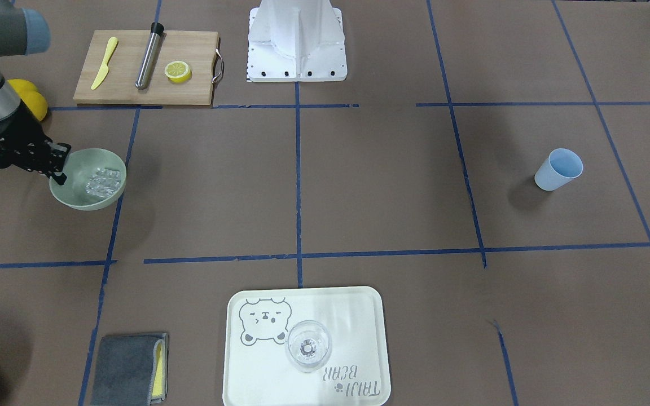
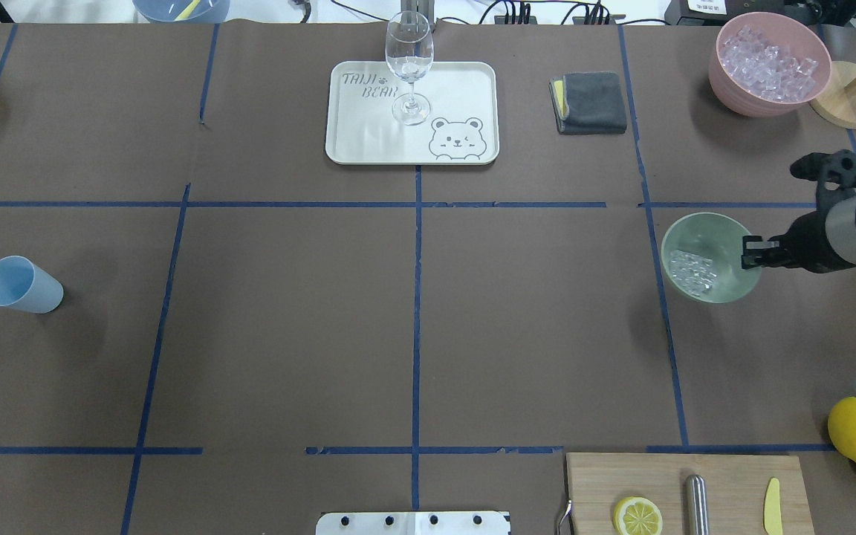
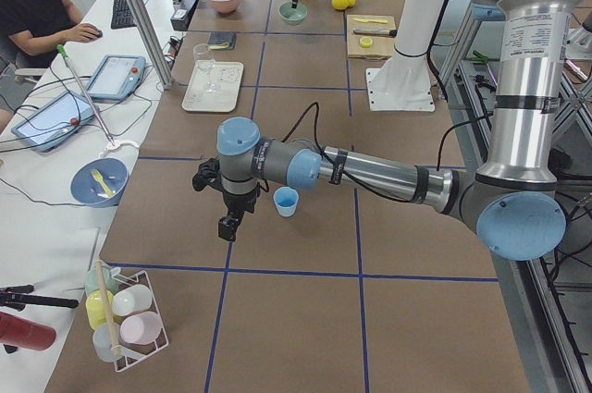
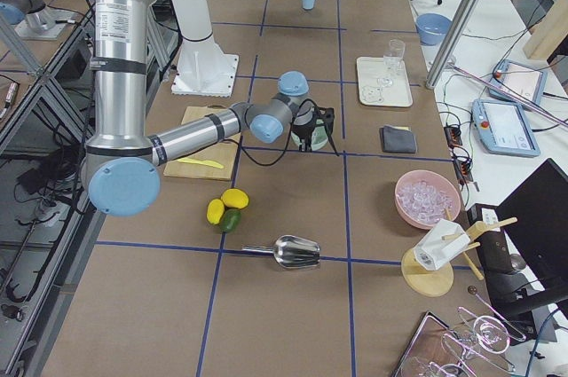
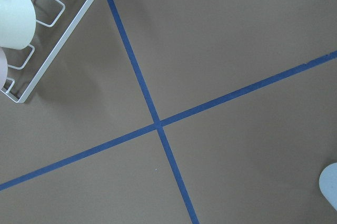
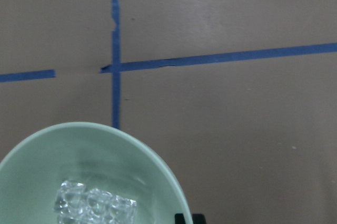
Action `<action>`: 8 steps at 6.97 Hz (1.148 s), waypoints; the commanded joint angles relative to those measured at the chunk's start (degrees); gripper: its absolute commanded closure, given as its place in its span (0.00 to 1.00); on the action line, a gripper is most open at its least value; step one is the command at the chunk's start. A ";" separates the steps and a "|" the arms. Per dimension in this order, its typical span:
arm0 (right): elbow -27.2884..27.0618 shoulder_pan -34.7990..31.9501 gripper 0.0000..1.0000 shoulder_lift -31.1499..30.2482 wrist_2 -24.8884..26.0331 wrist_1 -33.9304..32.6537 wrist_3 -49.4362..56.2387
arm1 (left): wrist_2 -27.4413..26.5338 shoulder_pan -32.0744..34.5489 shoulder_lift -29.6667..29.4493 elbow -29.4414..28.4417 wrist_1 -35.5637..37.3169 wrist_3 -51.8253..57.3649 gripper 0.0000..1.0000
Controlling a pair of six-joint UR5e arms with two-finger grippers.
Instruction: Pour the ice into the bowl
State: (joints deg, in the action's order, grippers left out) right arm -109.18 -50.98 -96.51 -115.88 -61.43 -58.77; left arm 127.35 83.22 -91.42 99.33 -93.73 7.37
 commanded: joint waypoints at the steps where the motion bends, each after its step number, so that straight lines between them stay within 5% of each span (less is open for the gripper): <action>1: 3.42 -4.11 1.00 -4.81 -4.42 1.40 4.44 | 0.09 0.01 -0.07 -0.45 -0.13 0.01 0.00; 3: 6.34 -4.57 1.00 -5.00 -4.70 1.49 4.89 | 0.09 0.02 -0.07 -0.63 -0.22 0.01 0.00; 4: 7.13 -5.18 0.01 -4.65 -4.88 1.49 4.98 | 0.09 0.10 -0.07 -0.63 -0.22 0.01 0.00; 6: 6.78 -9.73 0.00 -4.73 -6.19 -0.69 11.87 | 0.09 0.10 -0.07 -0.63 -0.31 0.01 0.00; 8: 5.47 -17.54 0.00 -3.69 -7.52 -11.03 30.80 | 0.09 0.10 -0.07 -0.63 -0.31 0.01 0.00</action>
State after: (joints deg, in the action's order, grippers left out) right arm -103.06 -64.18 -100.89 -122.80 -66.87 -39.16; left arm 127.44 83.32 -91.49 98.70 -94.03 7.38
